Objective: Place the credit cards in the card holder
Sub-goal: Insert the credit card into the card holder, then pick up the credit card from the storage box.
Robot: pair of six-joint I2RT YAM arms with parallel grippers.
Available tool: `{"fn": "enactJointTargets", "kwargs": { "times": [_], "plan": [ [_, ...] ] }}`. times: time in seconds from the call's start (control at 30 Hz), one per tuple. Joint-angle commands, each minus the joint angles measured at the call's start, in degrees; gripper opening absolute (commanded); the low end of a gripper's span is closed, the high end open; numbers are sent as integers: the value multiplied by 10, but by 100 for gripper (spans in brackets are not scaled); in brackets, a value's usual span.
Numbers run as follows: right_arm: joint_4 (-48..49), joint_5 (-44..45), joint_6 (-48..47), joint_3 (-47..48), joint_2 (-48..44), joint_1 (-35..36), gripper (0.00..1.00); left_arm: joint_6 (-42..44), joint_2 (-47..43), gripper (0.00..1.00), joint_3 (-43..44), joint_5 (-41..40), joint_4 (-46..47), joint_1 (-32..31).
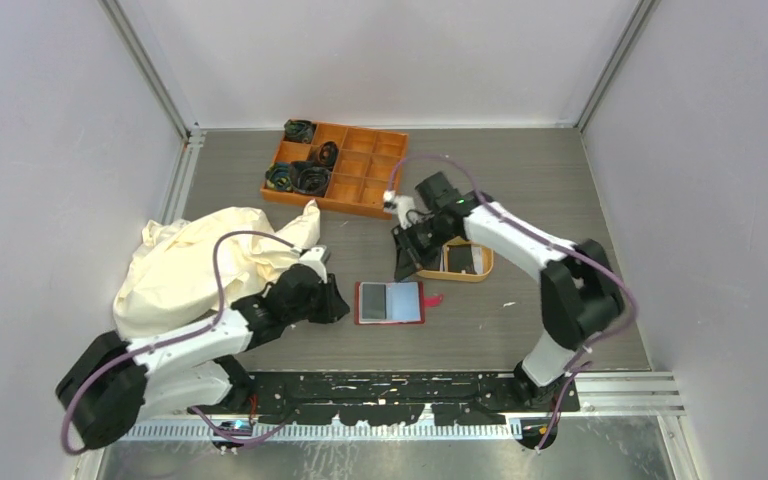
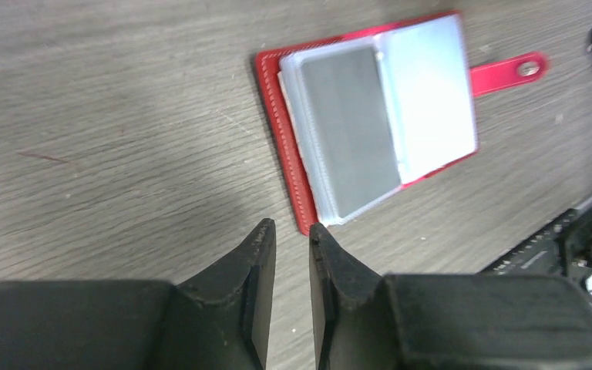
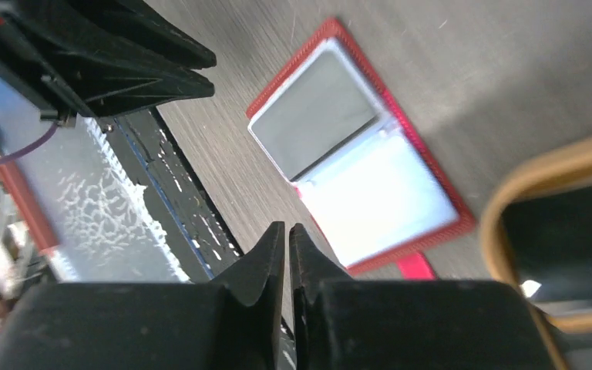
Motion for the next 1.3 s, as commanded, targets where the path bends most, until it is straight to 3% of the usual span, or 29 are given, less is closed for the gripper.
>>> {"fn": "enactJointTargets", "kwargs": {
  "times": [0.0, 0.17, 0.27, 0.3, 0.33, 0.43, 0.53, 0.6, 0.67, 0.83, 1.03, 1.13, 1.27],
  "plan": [
    [-59, -11, -122, 44, -124, -62, 14, 35, -110, 26, 22, -28, -77, -2],
    [1, 63, -108, 33, -225, -129, 28, 80, -202, 59, 82, -29, -143, 2],
    [51, 167, -101, 24, -273, -137, 69, 102, -231, 77, 124, -29, -162, 4],
    [72, 200, -99, 20, -282, -138, 88, 109, -233, 81, 140, -30, -166, 5],
    [80, 223, -99, 20, -286, -139, 98, 118, -234, 84, 159, -29, -170, 6],
    [28, 215, -94, 69, -256, -141, 99, 143, -207, 88, 230, -8, -182, 12],
    [2, 121, -64, 93, -238, -154, 100, 143, -153, 89, 320, 53, -206, 18],
    [49, 46, -33, 53, -251, -175, 100, 110, -119, 91, 378, 94, -206, 18],
    [110, -12, -3, -4, -268, -210, 99, 36, -90, 99, 432, 116, -188, 18],
    [165, -77, 37, -64, -286, -264, 100, -119, -29, 100, 527, 140, -116, 15],
    [168, -103, 37, -71, -281, -273, 100, -166, 51, 100, 648, 106, -134, -45],
    [163, -109, 26, -73, -273, -278, 100, -167, 61, 100, 669, 108, -179, -53],
    [136, -116, 4, -61, -254, -285, 99, -152, 39, 100, 635, 119, -136, -58]
  ]
}}
